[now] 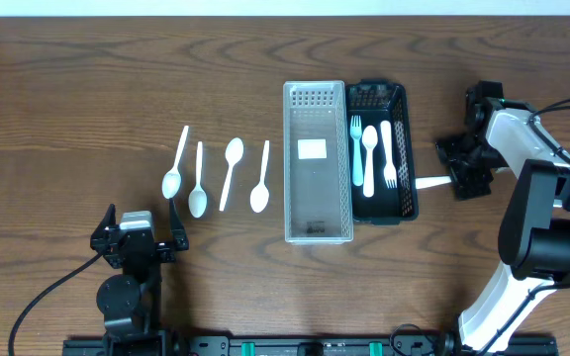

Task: Pack container

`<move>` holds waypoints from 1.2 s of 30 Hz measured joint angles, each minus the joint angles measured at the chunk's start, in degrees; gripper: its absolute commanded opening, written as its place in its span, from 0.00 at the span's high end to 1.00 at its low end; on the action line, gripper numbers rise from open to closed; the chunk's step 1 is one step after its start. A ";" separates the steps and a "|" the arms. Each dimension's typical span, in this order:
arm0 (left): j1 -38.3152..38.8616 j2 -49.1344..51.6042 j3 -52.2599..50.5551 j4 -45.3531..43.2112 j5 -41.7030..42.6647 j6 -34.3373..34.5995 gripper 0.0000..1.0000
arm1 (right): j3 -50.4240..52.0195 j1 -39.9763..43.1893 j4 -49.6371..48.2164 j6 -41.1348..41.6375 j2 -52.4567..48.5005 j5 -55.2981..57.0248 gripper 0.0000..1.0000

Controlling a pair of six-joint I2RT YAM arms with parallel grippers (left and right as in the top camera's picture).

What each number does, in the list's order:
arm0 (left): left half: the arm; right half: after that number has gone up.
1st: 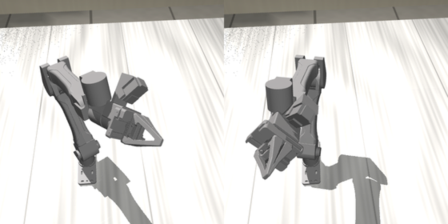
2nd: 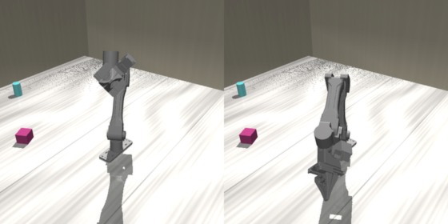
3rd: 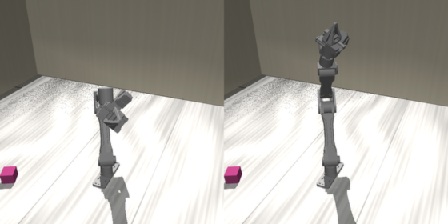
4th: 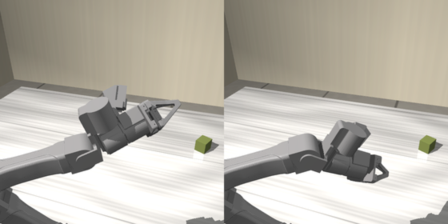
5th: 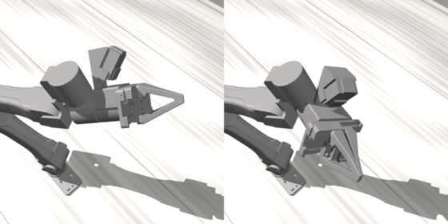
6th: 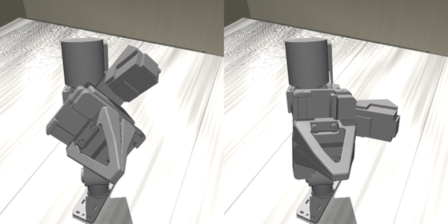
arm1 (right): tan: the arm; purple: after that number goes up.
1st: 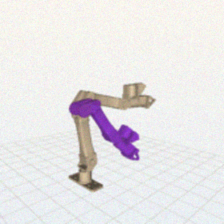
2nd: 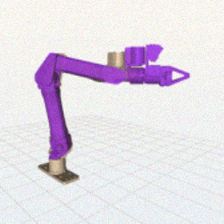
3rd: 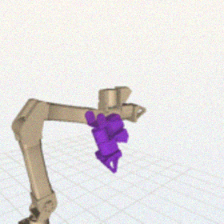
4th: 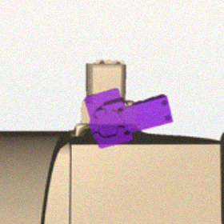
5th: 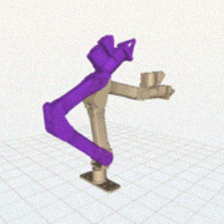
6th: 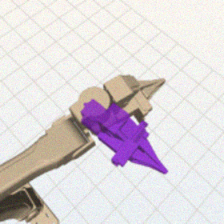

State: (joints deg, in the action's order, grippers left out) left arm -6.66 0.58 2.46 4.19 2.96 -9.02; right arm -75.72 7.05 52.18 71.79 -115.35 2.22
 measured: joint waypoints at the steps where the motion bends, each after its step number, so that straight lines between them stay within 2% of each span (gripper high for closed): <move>1: 0.00 0.00 0.00 0.00 0.00 0.00 0.02 | -0.04 0.00 -0.07 0.02 -0.04 -0.11 0.39; 7: 0.00 0.00 0.00 0.00 -0.02 0.00 0.02 | -0.07 -0.02 -0.20 0.85 -0.28 -0.33 0.93; 9: 0.00 0.00 0.00 0.00 0.00 0.00 0.02 | -0.13 -0.02 -0.20 1.05 -0.31 -0.35 0.99; 15: 0.00 0.00 0.00 0.00 0.00 0.00 0.02 | -0.44 -0.02 0.33 0.68 -0.35 -0.28 0.99; 20: 0.00 0.00 0.00 0.00 0.00 0.00 0.02 | -4.48 -0.02 4.22 -3.02 -1.99 0.61 0.99; 25: 0.00 0.00 0.00 0.00 0.00 0.00 0.02 | -17.16 -0.20 10.62 -11.13 -3.02 1.44 0.99; 32: 0.00 0.00 0.00 0.00 0.00 0.00 0.02 | -41.11 -4.04 22.12 -25.75 -2.97 0.87 0.96; 36: 0.00 0.00 0.00 0.00 0.00 0.00 0.02 | -47.08 -9.27 26.88 -34.73 -2.73 -0.68 0.96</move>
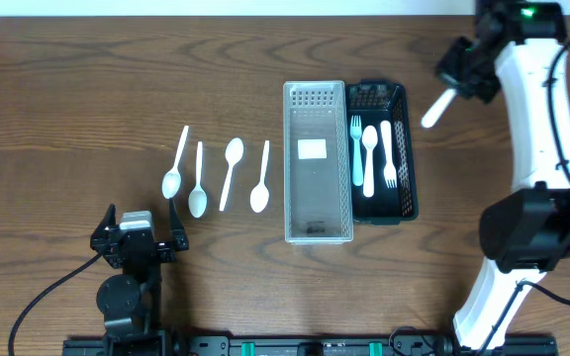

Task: Pack container

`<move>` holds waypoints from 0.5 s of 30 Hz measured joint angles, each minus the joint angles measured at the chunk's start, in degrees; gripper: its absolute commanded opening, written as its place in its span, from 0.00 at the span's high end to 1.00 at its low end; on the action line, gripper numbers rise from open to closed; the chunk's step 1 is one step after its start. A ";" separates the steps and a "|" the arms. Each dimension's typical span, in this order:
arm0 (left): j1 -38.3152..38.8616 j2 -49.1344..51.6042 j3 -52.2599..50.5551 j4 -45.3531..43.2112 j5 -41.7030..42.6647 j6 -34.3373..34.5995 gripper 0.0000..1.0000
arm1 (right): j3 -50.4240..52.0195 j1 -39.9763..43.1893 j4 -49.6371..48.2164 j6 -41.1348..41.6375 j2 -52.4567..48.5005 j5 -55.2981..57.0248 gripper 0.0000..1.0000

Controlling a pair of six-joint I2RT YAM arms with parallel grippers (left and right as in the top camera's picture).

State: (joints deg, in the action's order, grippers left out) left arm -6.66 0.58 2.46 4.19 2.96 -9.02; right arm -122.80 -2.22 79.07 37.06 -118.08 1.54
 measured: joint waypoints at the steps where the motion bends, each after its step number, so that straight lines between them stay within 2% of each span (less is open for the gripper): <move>1: 0.00 0.00 0.00 0.00 0.00 0.00 0.02 | -0.24 -1.27 1.09 -1.86 0.07 -0.31 0.96; 4: 0.00 0.00 0.00 0.00 0.00 0.00 0.02 | -0.20 -5.35 4.09 -7.10 0.04 -0.98 0.94; 8: 0.00 0.00 0.00 0.00 0.00 0.00 0.02 | -0.15 -9.42 6.27 -12.79 0.04 -1.36 0.79; 12: 0.00 0.00 0.00 0.00 0.00 0.00 0.02 | -0.13 -11.72 8.92 -16.24 0.04 -0.42 0.73; 15: 0.00 0.00 0.00 0.00 0.00 -0.02 0.02 | -0.13 -12.28 10.58 -17.68 0.04 -0.02 0.60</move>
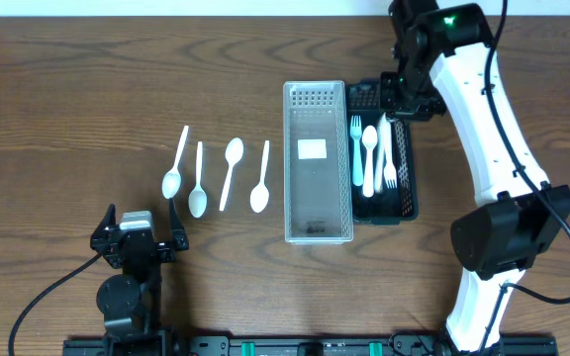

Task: Pack container

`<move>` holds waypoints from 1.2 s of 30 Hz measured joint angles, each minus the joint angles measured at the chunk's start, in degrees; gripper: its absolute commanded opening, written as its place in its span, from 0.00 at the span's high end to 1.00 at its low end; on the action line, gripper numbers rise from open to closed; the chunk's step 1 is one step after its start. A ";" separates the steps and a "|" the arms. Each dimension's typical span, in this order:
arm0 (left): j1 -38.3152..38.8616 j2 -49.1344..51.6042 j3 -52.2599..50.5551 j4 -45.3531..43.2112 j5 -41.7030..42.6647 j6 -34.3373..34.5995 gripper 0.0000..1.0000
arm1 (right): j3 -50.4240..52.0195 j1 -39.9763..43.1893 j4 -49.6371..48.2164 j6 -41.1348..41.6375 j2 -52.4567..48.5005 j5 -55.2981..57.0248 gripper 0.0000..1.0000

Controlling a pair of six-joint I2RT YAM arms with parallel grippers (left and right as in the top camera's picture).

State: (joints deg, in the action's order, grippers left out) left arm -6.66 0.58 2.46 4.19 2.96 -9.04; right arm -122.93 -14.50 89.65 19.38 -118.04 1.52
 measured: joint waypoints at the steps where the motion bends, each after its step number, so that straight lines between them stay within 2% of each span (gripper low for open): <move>1: 0.00 0.00 0.00 0.00 0.00 0.02 0.02 | 0.00 0.00 0.44 -0.37 0.00 0.17 0.55; 3: 0.00 0.00 0.00 0.00 0.00 0.02 0.02 | 0.00 0.02 0.83 -1.16 0.00 0.48 0.36; 4: 0.00 0.00 0.00 0.00 0.00 0.02 0.02 | 0.00 0.02 0.76 -1.42 0.00 0.68 0.21; 5: 0.00 0.00 0.00 0.00 0.00 0.02 0.02 | 0.02 0.02 0.68 -1.75 0.00 0.76 0.02; 11: 0.00 0.00 0.00 0.00 0.00 0.02 0.02 | -0.04 0.24 -0.35 -1.95 0.00 2.84 0.01; 17: 0.00 0.00 0.00 0.00 0.00 0.02 0.02 | -7.19 4.57 6.38 -0.92 -0.15 8.22 0.01; 21: 0.00 0.00 0.00 0.00 0.00 0.02 0.02 | -12.31 11.67 7.21 -2.27 0.59 10.29 0.01; 31: 0.00 0.00 0.00 0.00 0.00 0.00 0.02 | -12.37 32.24 7.37 -0.94 1.07 10.80 0.01; 36: 0.00 0.00 0.00 0.00 0.00 0.00 0.02 | -12.20 39.10 5.20 0.76 1.07 10.34 0.01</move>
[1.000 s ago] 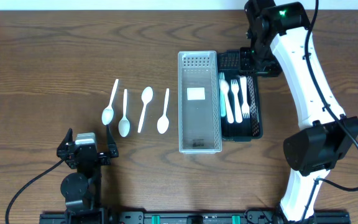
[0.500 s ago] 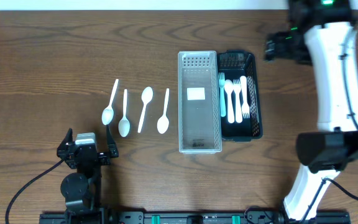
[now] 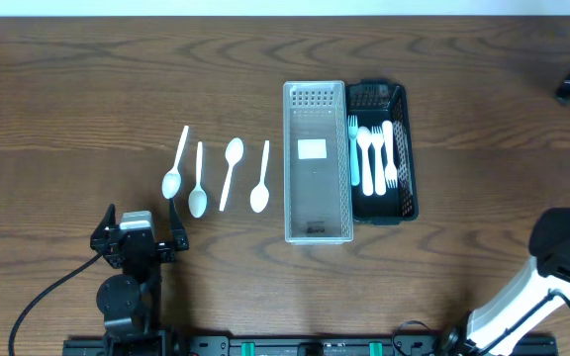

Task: Pack container
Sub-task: 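Withdraw the right gripper to the right side, then move the left gripper over the leftmost white spoon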

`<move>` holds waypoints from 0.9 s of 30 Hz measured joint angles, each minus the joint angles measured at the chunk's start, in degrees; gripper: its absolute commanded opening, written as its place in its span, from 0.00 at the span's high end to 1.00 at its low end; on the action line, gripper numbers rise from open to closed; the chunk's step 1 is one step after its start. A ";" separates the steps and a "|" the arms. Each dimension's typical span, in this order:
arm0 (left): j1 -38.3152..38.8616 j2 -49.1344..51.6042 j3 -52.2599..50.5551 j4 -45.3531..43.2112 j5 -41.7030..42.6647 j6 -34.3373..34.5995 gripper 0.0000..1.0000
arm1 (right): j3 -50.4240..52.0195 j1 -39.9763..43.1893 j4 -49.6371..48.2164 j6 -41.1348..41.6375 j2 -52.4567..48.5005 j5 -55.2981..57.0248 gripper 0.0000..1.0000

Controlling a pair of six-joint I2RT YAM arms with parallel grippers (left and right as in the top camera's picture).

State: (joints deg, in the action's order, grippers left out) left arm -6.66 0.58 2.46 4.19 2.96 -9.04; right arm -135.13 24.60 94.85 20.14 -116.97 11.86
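Observation:
A black tray (image 3: pixel 405 158) holds several forks side by side: one teal fork (image 3: pixel 353 148) and three white forks (image 3: pixel 378 158). To its left stands an empty clear tray (image 3: pixel 291 163) with a white label on its floor. Several white spoons (image 3: pixel 232 170) lie in a row on the table, left of the trays. My left gripper (image 3: pixel 139 235) rests at the near left edge, fingers apart and empty. Only a dark part of my right gripper shows at the far right edge; its fingers are hidden.
The wooden table (image 3: pixel 77 89) carries nothing else. My right arm's white base link (image 3: pixel 542 287) rises at the near right corner. A cable runs from the left arm toward the near edge.
My right gripper was over the far end of the black tray with a white fork. It is now at the far right edge, and one more white fork lies in the tray.
My right gripper was first down on the table right of the black tray, on a white fork. Then it held the fork up at the far right, then over the tray. Now the fork lies in the tray. The left arm stayed still.

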 measured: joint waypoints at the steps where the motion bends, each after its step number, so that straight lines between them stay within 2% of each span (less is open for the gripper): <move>1: 0.00 0.00 0.00 0.00 0.00 0.02 0.02 | 0.42 0.59 -1.07 0.15 0.00 -0.09 0.01; 14: 0.00 0.00 0.00 -0.13 0.00 0.02 0.02 | 23.17 0.55 -18.75 -0.26 0.13 -4.90 0.01; 20: 0.00 0.02 -0.85 -2.10 0.07 0.98 0.02 | 29.18 0.55 -19.71 -0.24 0.13 -5.42 0.01; 27: 0.00 0.17 -0.66 -1.44 0.68 5.55 0.02 | 30.32 0.55 -19.74 -0.26 0.13 -5.68 0.01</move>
State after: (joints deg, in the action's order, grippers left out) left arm -6.66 0.75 1.80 2.74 3.64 -3.49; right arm -104.81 25.15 75.11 19.88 -116.84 6.17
